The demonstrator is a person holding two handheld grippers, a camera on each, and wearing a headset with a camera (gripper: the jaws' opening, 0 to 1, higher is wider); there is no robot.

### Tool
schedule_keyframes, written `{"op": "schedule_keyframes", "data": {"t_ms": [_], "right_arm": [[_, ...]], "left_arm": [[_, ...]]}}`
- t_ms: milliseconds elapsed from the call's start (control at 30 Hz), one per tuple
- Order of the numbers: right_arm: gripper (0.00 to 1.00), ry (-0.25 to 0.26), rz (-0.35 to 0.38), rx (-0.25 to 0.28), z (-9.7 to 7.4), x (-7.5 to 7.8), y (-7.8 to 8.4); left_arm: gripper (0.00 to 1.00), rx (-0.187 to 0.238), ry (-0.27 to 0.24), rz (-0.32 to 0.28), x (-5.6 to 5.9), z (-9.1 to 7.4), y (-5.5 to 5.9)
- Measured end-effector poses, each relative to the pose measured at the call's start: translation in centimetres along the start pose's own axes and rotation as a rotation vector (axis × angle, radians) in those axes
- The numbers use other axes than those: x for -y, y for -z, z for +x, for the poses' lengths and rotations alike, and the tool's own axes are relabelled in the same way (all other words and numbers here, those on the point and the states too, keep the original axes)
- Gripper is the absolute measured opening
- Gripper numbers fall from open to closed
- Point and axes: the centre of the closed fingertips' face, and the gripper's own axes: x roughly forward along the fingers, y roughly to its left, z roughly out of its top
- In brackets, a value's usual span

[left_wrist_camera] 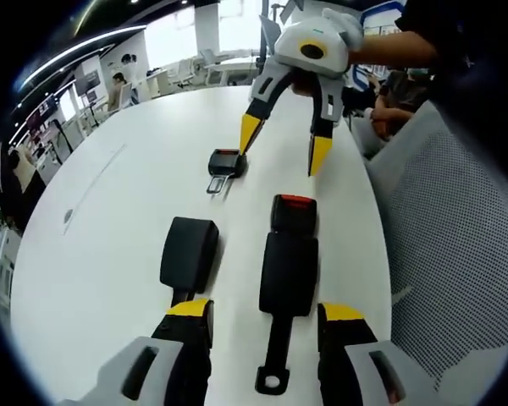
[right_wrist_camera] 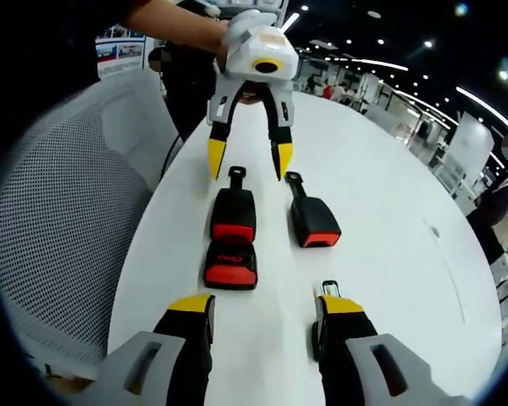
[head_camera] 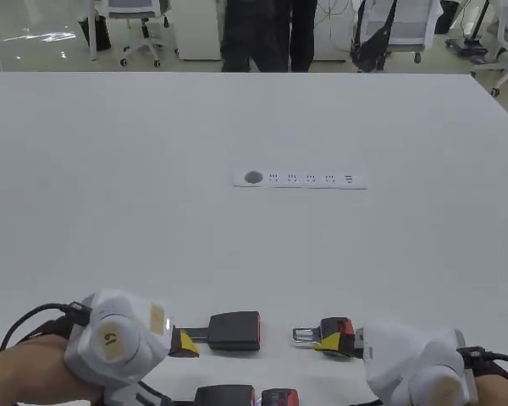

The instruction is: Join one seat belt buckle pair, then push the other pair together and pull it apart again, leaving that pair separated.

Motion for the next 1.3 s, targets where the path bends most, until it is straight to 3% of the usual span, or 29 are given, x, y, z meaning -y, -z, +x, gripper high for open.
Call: {"op": "schedule_keyframes", "data": {"t_ms": [300, 500, 733, 933, 1300], "right_arm": [[0.50, 0.041, -0.010, -0.013, -0.9, 2.3, 0.5], [0.50, 0.057, -0.005, -0.026, -1.2, 3.7, 1.2], [0.50, 0.069, -0.008, -0.042, -1.4, 5.2, 1.9], [0.50, 0.066, -0.019, -0.055, -1.2, 6.2, 2.7], [0.49, 0.044, -0.022, -0.082, -0.8, 7.8, 4.4]], "left_arm": [[0.51, 0.039, -0.046, -0.012, -2.3, -0.7, -1.7], [0.52, 0.050, -0.062, -0.010, -4.2, -0.5, -1.9], [0.52, 0.055, -0.076, -0.007, -5.6, -0.4, -2.6], [0.52, 0.056, -0.084, -0.010, -7.1, -0.2, -2.8], [0.52, 0.043, -0.070, 0.001, -8.7, 0.5, -3.2]]}}
